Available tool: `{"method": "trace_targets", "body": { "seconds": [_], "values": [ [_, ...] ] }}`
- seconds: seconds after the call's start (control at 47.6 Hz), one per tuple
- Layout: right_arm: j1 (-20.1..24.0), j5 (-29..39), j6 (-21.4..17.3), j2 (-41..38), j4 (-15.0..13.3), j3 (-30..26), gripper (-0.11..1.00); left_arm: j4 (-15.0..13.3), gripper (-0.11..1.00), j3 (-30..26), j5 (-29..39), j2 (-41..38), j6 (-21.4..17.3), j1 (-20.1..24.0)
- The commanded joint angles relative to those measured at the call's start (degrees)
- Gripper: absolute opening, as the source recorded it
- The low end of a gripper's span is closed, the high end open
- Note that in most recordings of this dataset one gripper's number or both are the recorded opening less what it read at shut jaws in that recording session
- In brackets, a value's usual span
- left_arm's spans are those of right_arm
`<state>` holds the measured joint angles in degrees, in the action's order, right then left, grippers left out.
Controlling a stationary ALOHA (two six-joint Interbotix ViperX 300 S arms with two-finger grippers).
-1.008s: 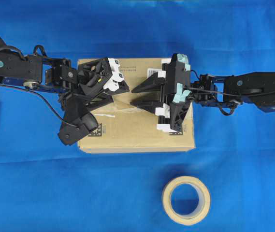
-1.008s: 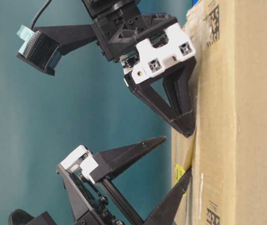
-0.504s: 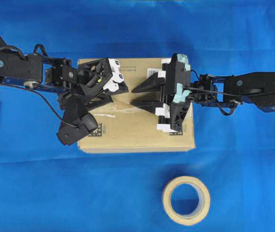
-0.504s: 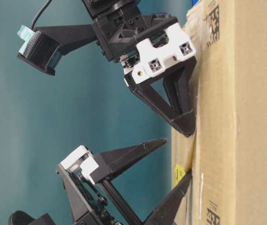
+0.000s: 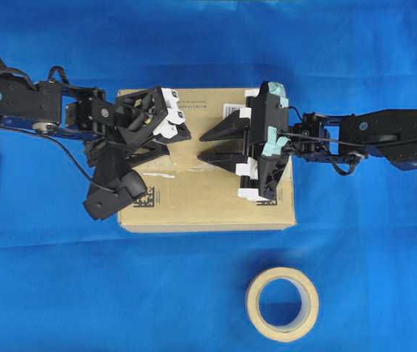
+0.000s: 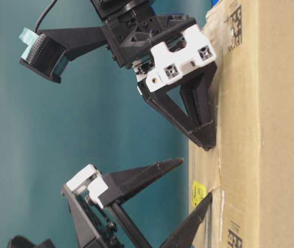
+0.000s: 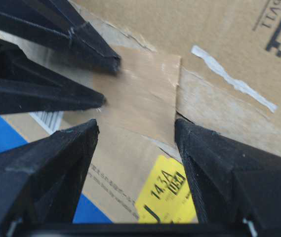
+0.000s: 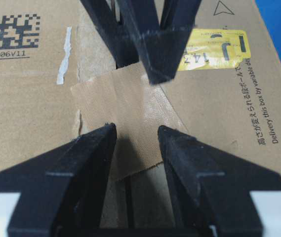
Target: Apply tape along the seams of the closed cardboard box to seal it securely.
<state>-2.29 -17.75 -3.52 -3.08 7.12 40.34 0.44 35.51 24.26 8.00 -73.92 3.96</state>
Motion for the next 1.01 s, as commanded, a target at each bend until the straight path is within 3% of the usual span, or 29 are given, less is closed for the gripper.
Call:
{"method": "trace_targets", "body": {
  "seconds": [0.0,0.21,0.378,0.462,0.567,0.714,0.798,0.84,0.987],
  "values": [
    [0.1,0.0,0.1,1.1,0.0,0.1,0.44,-1.1,0.63,0.6,-1.8,2.2,0.5,0.4],
    [0.1,-0.4,0.1,5.2,0.0,2.5,0.43,-1.8,0.63,5.6,-12.1,6.9,3.5,0.2],
    [-0.2,-3.2,0.5,9.9,0.0,3.5,0.38,-2.4,0.63,8.5,-22.1,9.2,9.9,-0.9],
    [-0.5,-5.0,0.8,11.2,-0.1,3.6,0.22,-2.5,0.62,9.0,-27.0,9.6,16.0,-1.4],
    [-1.5,-6.7,0.9,11.6,-0.2,3.6,0.01,-2.5,0.53,9.1,-31.5,9.7,27.2,-2.5],
    [-2.5,-6.9,0.9,11.1,-0.2,3.1,0.00,-2.5,0.24,9.3,-33.9,9.6,43.5,-3.2],
    [-2.5,-6.7,0.9,10.5,-0.2,2.5,-0.01,-2.2,0.06,9.4,-34.3,9.3,49.6,-3.1],
    [-2.5,-6.6,0.9,9.8,-0.3,2.3,0.00,-2.2,0.00,9.5,-34.5,9.0,51.8,-3.1],
    [-2.5,-6.6,0.8,6.4,-0.3,0.5,0.00,-2.2,0.00,10.5,-37.3,6.2,55.2,-3.1]
  ]
}}
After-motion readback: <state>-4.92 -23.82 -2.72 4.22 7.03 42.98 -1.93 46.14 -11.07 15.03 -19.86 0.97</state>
